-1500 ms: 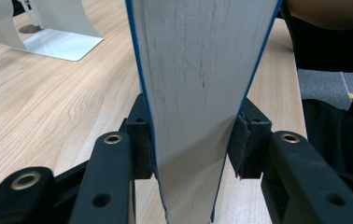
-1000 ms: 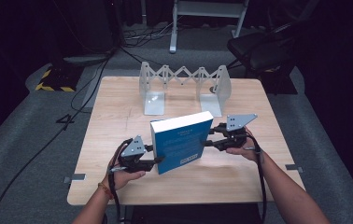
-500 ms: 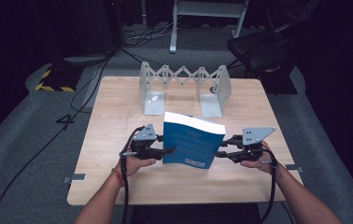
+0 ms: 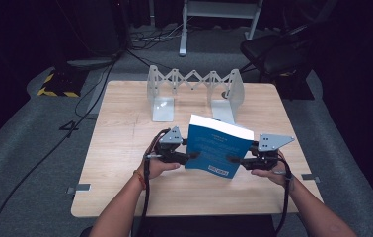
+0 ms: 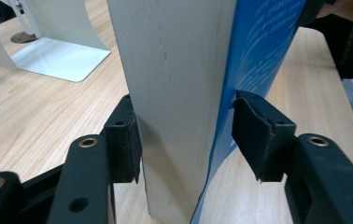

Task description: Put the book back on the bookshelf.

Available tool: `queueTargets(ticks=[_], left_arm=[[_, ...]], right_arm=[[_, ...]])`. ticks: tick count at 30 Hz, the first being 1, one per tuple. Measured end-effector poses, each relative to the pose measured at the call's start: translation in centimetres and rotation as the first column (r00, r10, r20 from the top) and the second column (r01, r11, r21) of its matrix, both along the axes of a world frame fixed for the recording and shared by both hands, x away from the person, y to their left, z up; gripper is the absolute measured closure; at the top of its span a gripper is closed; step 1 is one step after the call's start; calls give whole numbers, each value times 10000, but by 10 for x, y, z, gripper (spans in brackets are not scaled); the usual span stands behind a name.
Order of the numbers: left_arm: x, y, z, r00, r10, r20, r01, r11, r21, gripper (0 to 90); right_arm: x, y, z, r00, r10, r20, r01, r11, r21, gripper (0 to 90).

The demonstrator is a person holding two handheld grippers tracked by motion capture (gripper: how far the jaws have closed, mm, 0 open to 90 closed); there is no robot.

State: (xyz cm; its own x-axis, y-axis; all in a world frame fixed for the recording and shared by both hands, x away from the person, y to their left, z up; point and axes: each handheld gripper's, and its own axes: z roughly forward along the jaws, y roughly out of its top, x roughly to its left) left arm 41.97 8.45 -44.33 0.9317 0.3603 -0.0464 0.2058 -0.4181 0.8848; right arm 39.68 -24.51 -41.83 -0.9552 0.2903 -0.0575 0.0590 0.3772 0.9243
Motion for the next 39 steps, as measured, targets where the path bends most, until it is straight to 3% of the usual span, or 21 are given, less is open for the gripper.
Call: queueTargets(ticks=[6,13,17,20,22,24,25,26,28,29,30,31,32,33,34,35,36,37,39], left_arm=[[15,-13,1,9999,-56,-99,56,10000,21,428],[31,-27,4,9995,-237,-222,241,9995,179,411],[35,-29,3,9991,-258,-343,262,9996,110,392],[31,-25,3,9976,-2,-686,11,9999,129,340],[27,-16,-2,9936,-154,-1116,218,9982,559,236],[19,-5,-9,9923,437,-1156,-281,9906,1335,204],[14,4,-13,9895,871,-1149,-659,9820,1770,196],[9,13,-15,9865,1238,-1076,-1013,9757,1944,193],[1,31,-19,9790,1685,-1150,-1444,9705,1928,188],[-5,40,-21,9730,1992,-1164,-1736,9644,1996,181],[-10,48,-24,9665,2362,-1001,-2104,9532,2172,177],[-16,54,-26,9548,2850,-845,-2580,9357,2407,178],[-22,62,-30,9383,3364,-804,-3053,9149,2642,180],[-25,67,-32,9307,3580,-752,-3259,9048,2743,188],[-29,72,-35,9191,3886,-654,-3554,8892,2882,187],[-34,77,-40,9032,4254,-562,-3887,8666,3131,177],[-37,79,-43,8923,4489,-485,-4094,8496,3325,172],[-40,82,-46,8849,4631,-490,-4199,8389,3462,171],[-43,86,-50,8760,4777,-661,-4252,8298,3615,170]], right_arm=[[4,-9,-1,9982,-584,-105,587,9980,241,604],[4,-11,2,9921,-1248,156,1243,9919,274,594],[7,-14,1,9873,-1586,31,1582,9861,511,610],[4,-11,2,9857,-1653,339,1633,9851,537,617],[1,-9,4,9890,-1396,496,1376,9896,417,617],[1,-7,5,9888,-1414,468,1392,9892,466,618],[1,-7,5,9882,-1468,427,1448,9883,475,618],[2,-8,5,9870,-1563,373,1544,9868,477,618],[4,-9,4,9836,-1777,303,1760,9830,515,619],[5,-9,3,9822,-1862,234,1847,9812,554,619],[6,-10,4,9802,-1966,237,1951,9793,536,620],[6,-10,5,9789,-2022,302,2005,9783,528,620],[6,-9,6,9774,-2087,341,2069,9771,500,620],[6,-9,8,9755,-2161,419,2139,9755,519,621],[6,-8,9,9745,-2199,448,2175,9746,534,622],[6,-8,11,9722,-2282,518,2254,9727,554,622],[7,-7,12,9696,-2380,576,2347,9703,581,622],[8,-6,13,9676,-2446,630,2414,9689,536,622],[11,-3,14,9662,-2488,680,2460,9681,467,622]])
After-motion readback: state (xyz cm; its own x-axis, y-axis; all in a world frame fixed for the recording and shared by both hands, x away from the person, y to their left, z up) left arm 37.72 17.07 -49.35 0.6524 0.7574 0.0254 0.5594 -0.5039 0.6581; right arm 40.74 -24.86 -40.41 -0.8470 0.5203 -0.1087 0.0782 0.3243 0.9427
